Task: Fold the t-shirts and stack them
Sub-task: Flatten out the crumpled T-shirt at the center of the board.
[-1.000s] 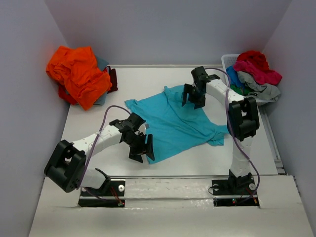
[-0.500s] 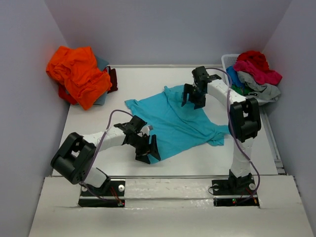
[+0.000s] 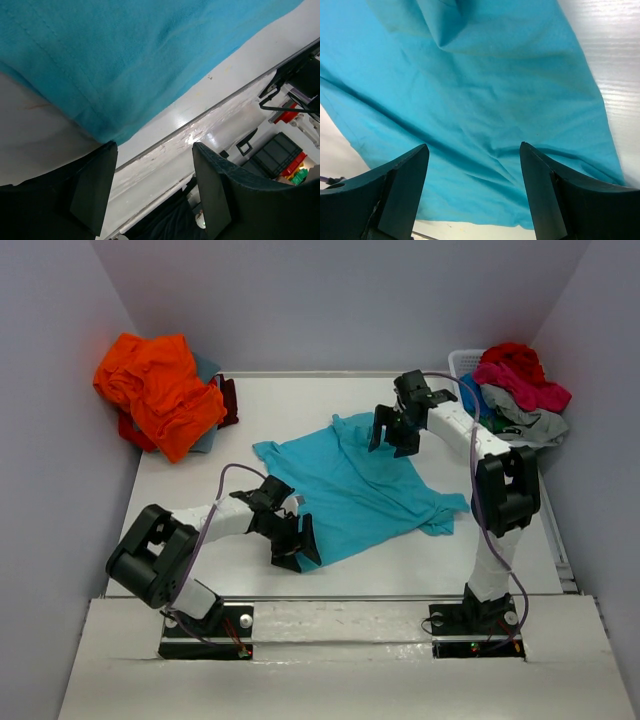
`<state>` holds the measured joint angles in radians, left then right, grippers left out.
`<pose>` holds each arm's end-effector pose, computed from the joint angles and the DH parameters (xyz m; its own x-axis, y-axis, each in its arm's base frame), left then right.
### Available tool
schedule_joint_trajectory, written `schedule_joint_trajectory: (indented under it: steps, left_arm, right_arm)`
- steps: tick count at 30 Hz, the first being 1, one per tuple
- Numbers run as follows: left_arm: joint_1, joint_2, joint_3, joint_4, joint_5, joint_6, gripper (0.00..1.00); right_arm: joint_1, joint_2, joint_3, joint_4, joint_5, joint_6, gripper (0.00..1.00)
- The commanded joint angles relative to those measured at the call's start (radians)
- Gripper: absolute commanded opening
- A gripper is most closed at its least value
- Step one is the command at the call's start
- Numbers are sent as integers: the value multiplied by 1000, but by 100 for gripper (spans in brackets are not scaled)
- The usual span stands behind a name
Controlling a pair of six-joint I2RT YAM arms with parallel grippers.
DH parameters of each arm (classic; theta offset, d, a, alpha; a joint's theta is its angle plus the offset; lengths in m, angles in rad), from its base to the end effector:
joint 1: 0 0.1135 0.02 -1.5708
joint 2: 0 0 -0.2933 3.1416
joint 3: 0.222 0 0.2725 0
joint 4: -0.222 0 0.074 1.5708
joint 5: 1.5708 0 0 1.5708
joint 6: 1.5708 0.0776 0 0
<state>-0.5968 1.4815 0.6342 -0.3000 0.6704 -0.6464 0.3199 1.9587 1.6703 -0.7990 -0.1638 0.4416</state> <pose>0.1964 -0.1917 0.1232 -0.9944 0.1051 0.0131 0.0659 0.7114 -0.6997 0.4449 0.1607 0.2336 -0.9232 0.1384 -0.3585 0.0137 0.9442 0.3292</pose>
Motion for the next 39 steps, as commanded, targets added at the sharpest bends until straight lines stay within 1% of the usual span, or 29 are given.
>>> schedule_joint_trajectory:
  steps: [1, 5, 11, 17, 21, 24, 25, 27, 28, 29, 35, 36, 38, 39]
  left_arm:
    - [6, -66, 28, -85, -35, 37, 74]
    - [17, -64, 19, -97, -38, 39, 74]
    - [17, -69, 62, -129, -55, 50, 74]
    - [17, -6, -11, -36, -25, 31, 70]
    - [17, 33, -40, -8, -25, 30, 69]
    - [26, 52, -60, 18, -23, 25, 64]
    - [26, 62, -64, 31, -22, 19, 60]
    - [26, 71, -64, 41, -20, 16, 56]
    - [26, 80, -61, 41, -25, 14, 46]
    - [26, 85, -59, 39, -26, 14, 39]
    - [26, 99, -53, 22, -46, 22, 26]
    - [26, 97, -51, 15, -54, 21, 21]
    - [26, 91, -51, 6, -64, 19, 16]
    - [26, 79, -51, -4, -72, 17, 11]
  right_arm:
    - [-4, -40, -26, 18, -22, 5, 79]
    - [-4, -35, -30, 21, -25, 5, 79]
    - [-4, -35, -35, 24, -26, 5, 79]
    - [-4, -40, -26, 17, -25, 0, 79]
    - [-4, -50, -27, 12, -13, -7, 79]
    - [-4, -53, -27, 9, -14, -11, 79]
    - [-4, -53, -26, 9, -14, -11, 79]
    - [-4, -53, -24, 6, -17, -11, 79]
    - [-4, -55, -23, 6, -17, -11, 79]
    - [-4, -57, -21, 4, -17, -12, 79]
    - [-4, -60, -24, 6, -6, -17, 79]
    - [-4, -61, -27, 7, -8, -15, 79]
    - [-4, -61, -34, 12, -11, -14, 79]
    - [-4, -60, -37, 15, -11, -12, 79]
